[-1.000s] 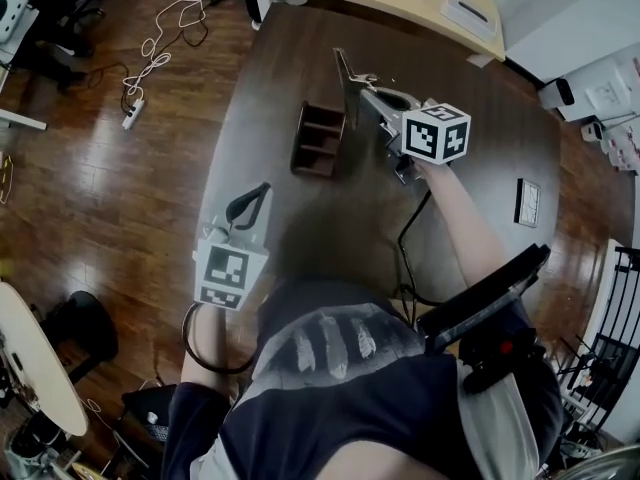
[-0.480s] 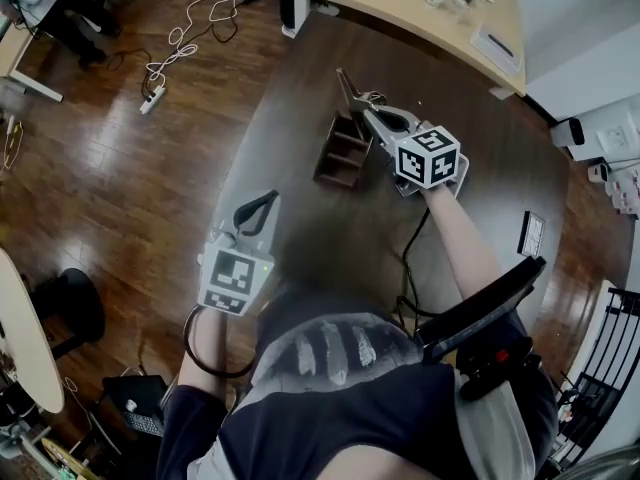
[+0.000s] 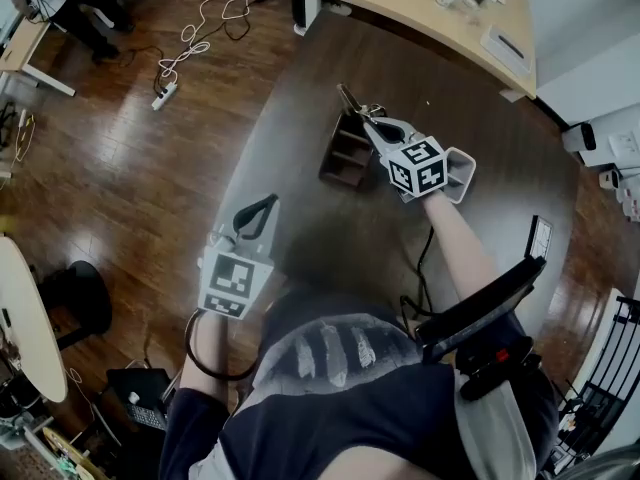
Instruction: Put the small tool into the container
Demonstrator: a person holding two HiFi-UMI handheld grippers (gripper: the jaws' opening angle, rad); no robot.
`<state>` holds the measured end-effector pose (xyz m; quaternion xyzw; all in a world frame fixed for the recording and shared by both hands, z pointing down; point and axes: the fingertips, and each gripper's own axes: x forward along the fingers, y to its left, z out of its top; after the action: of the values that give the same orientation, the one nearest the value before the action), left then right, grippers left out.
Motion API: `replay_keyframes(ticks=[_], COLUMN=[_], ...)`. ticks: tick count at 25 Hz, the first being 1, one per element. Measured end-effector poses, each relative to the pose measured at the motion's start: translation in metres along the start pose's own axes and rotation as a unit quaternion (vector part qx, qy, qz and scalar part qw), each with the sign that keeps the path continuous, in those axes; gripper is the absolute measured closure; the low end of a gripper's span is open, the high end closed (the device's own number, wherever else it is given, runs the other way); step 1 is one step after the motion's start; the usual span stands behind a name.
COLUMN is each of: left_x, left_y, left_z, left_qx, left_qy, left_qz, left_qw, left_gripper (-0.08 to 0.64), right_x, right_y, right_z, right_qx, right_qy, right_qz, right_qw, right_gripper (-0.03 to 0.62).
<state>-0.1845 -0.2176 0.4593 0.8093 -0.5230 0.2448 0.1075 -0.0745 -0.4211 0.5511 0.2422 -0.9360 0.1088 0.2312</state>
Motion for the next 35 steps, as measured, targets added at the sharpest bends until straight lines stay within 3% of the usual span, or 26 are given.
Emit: replay_keyframes(ticks=[6, 14, 18, 21, 27, 29, 31, 35], left_x=[-0.002, -0.015, -0.023, -0.031, -0.037, -0.039, -0.04, -0.044], left_y=[-0.009, -0.025, -0.031, -0.034, -0.048, -0.051, -0.058, -0.076], left_z=[0.008, 0.005, 0.005, 0.003, 0.007, 0.012, 0.016, 0.022], left_qx=[0.008, 0.007, 0.009, 0.007, 0.008, 0.011, 0.012, 0.011], left_qy=[0.01, 0.026, 0.033, 0.037, 0.037, 0.033, 0.03, 0.031], left_qz=[0.017, 0.041, 0.059, 0.07, 0.083, 0.088, 0.094, 0.112], left_qw=[0.9998, 0.9988, 0.9977, 0.9969, 0.9958, 0.9955, 0.9951, 0.9932], left_gripper=[0.557, 0.557, 0.557, 0.557, 0.557, 0.557, 0.557, 0.557], right_x=[0.005, 0.008, 0.003, -0.007, -0.035, -0.046, -0.059, -0.086], right_y=[0.007, 0.009, 0.004, 0.003, -0.008, -0.006, 0.0, 0.027], right_z=[-0.012, -0.021, -0.027, -0.028, -0.022, -0.011, -0.002, 0.017], right_qx=[-0.028, -0.021, -0.026, -0.03, -0.035, -0.033, -0.029, -0.011], right_qy=[0.009, 0.026, 0.033, 0.033, 0.028, 0.017, 0.008, -0.028], right_qz=[0.015, 0.022, 0.009, 0.001, -0.021, -0.021, -0.014, 0.05], right_qw=[0.999, 0.999, 0.999, 0.999, 0.999, 0.999, 0.999, 0.998], right_gripper=[0.589, 0.568, 0.551, 0.476, 0.471, 0.495, 0.591, 0.591])
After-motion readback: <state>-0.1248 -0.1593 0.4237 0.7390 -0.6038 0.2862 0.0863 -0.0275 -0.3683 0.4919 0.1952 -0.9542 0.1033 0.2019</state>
